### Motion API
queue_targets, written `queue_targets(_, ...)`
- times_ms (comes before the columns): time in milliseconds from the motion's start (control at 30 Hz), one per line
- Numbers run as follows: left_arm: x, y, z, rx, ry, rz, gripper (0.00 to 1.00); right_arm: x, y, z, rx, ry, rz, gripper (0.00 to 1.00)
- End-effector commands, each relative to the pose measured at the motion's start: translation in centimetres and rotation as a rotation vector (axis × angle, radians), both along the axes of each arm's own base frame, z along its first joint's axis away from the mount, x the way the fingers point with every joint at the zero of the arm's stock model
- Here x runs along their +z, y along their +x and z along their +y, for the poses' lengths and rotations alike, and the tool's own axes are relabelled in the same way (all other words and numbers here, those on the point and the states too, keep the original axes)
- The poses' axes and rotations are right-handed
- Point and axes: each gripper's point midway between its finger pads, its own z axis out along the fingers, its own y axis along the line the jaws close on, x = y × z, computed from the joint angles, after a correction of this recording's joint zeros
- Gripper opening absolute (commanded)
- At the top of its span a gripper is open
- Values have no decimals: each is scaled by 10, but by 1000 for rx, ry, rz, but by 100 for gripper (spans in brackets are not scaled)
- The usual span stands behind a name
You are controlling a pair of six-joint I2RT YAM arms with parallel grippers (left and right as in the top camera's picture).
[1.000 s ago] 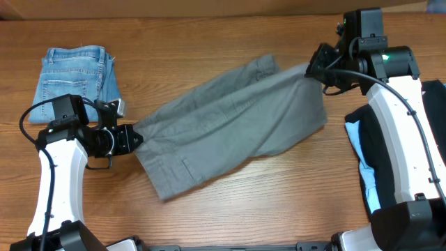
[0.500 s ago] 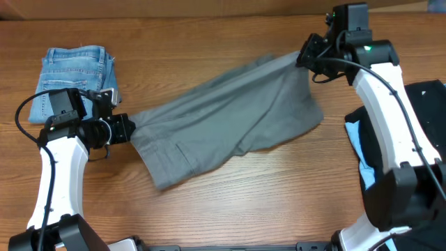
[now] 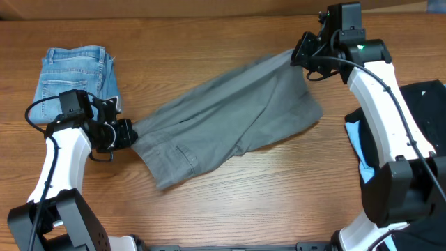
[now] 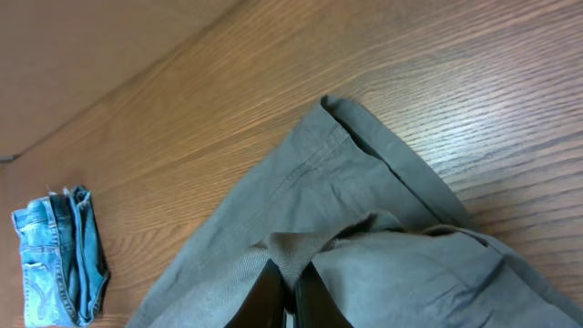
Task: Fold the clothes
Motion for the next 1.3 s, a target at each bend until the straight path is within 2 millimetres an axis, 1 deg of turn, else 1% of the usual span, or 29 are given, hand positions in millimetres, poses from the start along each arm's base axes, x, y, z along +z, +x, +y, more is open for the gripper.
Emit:
queue_targets(0, -11, -6, 27, 74, 118, 60, 4, -7, 15, -23, -66, -65, -16, 4)
queue_targets(100, -10, -2, 28, 76, 122, 46, 5, -16, 20, -22, -66, -66, -8, 5)
queue_targets(133, -10, -2, 28, 76, 123, 44, 5, -20, 22, -22, -66, -66, -6, 8)
queue_targets(167, -10, -2, 28, 76, 124, 42, 6, -22, 25, -22, -66, -66, -8, 21)
queue_targets(233, -10, -2, 28, 76, 123, 43, 6, -26, 30, -21, -60, -70, -20, 75)
queue_targets(267, -10, -2, 28, 75, 123, 43, 6, -25, 32, -21, -45, -80, -32, 78)
queue_targets(333, -10, -3, 27, 76, 122, 46, 7, -21, 34, -24, -30, -95, -55, 79)
queue_targets(400, -11, -3, 27, 82, 119, 50, 8, -14, 31, -28, -9, -115, -70, 79)
queue_targets(467, -11, -3, 27, 82, 119, 50, 9, -11, 24, -32, 5, -131, -58, 79)
queue_targets(533, -11, -3, 27, 82, 119, 50, 13, -13, 12, -37, 18, -148, -20, 79)
queue_targets(600, -11, -3, 27, 82, 118, 51, 15, -24, -4, -45, 12, -154, 60, 79)
queue_targets(633, -11, -3, 27, 82, 119, 51, 16, -30, -13, -50, 6, -155, 108, 78)
queue_targets(700, -11, -3, 27, 82, 119, 52, 19, -42, -30, -58, -4, -156, 193, 71)
queue_targets(767, -11, -3, 27, 82, 119, 52, 23, -50, -38, -63, -7, -158, 230, 65)
queue_targets(833, -11, -3, 27, 82, 119, 51, 27, -58, -44, -66, -9, -158, 259, 56)
queue_targets(900, -11, -3, 27, 88, 116, 53, 31, -68, -52, -68, -10, -159, 298, 55)
queue_targets(933, -11, -3, 27, 91, 114, 54, 33, -76, -59, -68, -12, -157, 333, 55)
queue_targets(967, -11, -4, 27, 92, 114, 57, 34, -84, -66, -68, -17, -154, 368, 66)
queue_targets(1000, -11, -5, 27, 92, 113, 59, 35, -92, -73, -68, -18, -153, 398, 70)
queue_targets(1067, -11, -6, 26, 91, 111, 63, 36, -111, -88, -68, -16, -153, 457, 72)
queue_targets(1167, -10, -5, 24, 89, 98, 59, 39, -136, -104, -69, -43, -141, 525, 75)
queue_targets(1200, -10, -5, 23, 87, 93, 58, 39, -144, -107, -69, -50, -134, 538, 78)
queue_targets(1267, -10, -4, 22, 85, 88, 55, 40, -155, -108, -62, -31, -88, 527, 86)
